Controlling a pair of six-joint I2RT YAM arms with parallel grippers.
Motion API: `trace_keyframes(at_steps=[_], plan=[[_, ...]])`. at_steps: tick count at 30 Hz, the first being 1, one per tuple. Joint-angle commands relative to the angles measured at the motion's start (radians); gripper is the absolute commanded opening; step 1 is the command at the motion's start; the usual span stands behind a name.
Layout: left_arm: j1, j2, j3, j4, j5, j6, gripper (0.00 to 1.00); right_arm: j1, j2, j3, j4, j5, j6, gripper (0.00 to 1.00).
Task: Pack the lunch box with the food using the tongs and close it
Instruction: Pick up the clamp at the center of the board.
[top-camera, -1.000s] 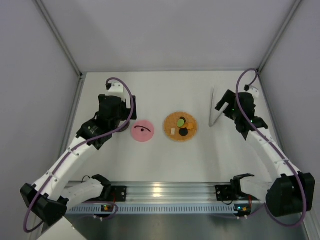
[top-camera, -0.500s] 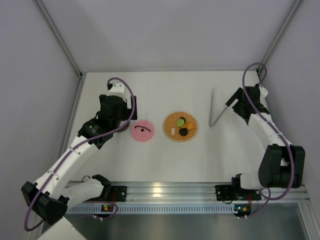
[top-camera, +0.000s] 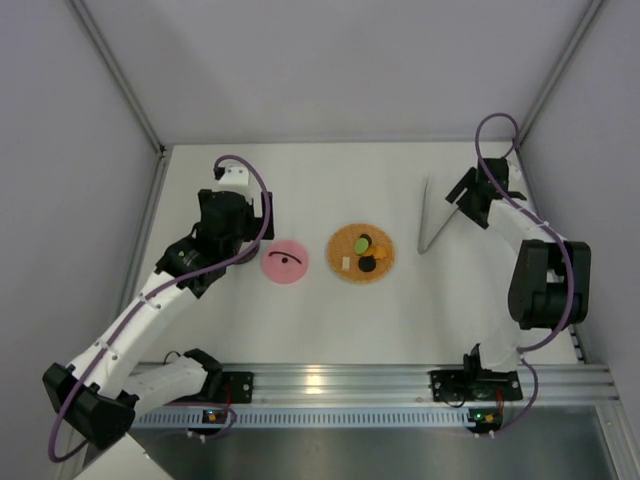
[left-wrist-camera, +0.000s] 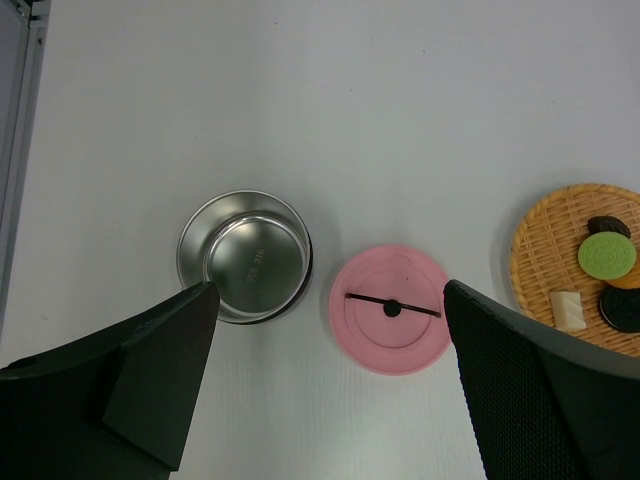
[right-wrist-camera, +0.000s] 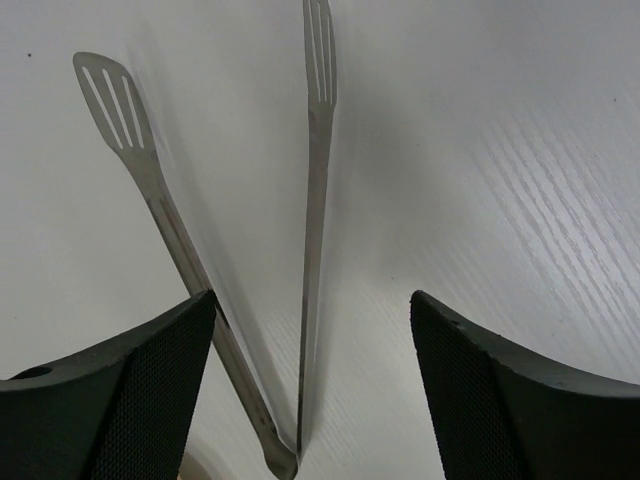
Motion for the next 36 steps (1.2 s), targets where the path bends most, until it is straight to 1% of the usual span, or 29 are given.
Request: trace_keyframes(at_steps=[1, 4, 9, 10, 13, 20, 22, 23, 26, 27, 29, 30, 31, 36], plan=[[-0.003, -0.008, 0.002, 0.024, -0.018, 0.008, 0.99, -0.014, 0.06, 0.103, -0.006, 0.011, 0.014, 0.75], [-0.004, -0.01, 0.002, 0.024, -0.02, 0.008, 0.99, -0.012, 0.111, 0.156, -0.033, 0.019, 0.01, 0.7], [-0.003, -0.005, 0.001, 0.023, -0.024, 0.009, 0.99, -0.011, 0.166, 0.205, -0.062, 0.04, 0.007, 0.65], [-0.002, -0.004, 0.002, 0.024, -0.024, 0.009, 0.99, -0.009, 0.182, 0.209, -0.065, 0.048, 0.002, 0.62], [-0.002, -0.002, 0.001, 0.023, -0.026, 0.008, 0.99, -0.006, 0.211, 0.219, -0.078, 0.06, -0.004, 0.62], [-0.003, 0.004, 0.002, 0.023, -0.029, 0.008, 0.99, -0.002, 0.274, 0.223, -0.061, 0.045, -0.007, 0.55], [-0.002, 0.004, 0.001, 0.023, -0.031, 0.008, 0.99, 0.001, 0.292, 0.234, -0.059, 0.045, -0.012, 0.49], [-0.002, 0.004, 0.001, 0.023, -0.031, 0.009, 0.99, 0.003, 0.297, 0.237, -0.062, 0.045, -0.012, 0.48], [-0.002, 0.004, 0.001, 0.023, -0.031, 0.009, 0.99, 0.005, 0.312, 0.248, -0.065, 0.047, -0.016, 0.36], [-0.002, 0.006, 0.002, 0.023, -0.031, 0.008, 0.99, 0.005, 0.315, 0.248, -0.067, 0.047, -0.016, 0.27], [-0.003, 0.006, 0.005, 0.021, -0.028, 0.005, 0.99, 0.006, 0.318, 0.242, -0.067, 0.047, -0.021, 0.17], [-0.002, 0.004, 0.005, 0.018, -0.021, 0.003, 0.99, 0.005, 0.318, 0.239, -0.067, 0.053, -0.026, 0.06], [-0.003, 0.007, 0.01, 0.015, -0.017, -0.001, 0.99, 0.005, 0.318, 0.235, -0.067, 0.054, -0.027, 0.01], [-0.002, -0.002, 0.015, 0.01, 0.014, -0.011, 0.99, 0.008, 0.274, 0.22, -0.065, 0.024, -0.026, 0.0]])
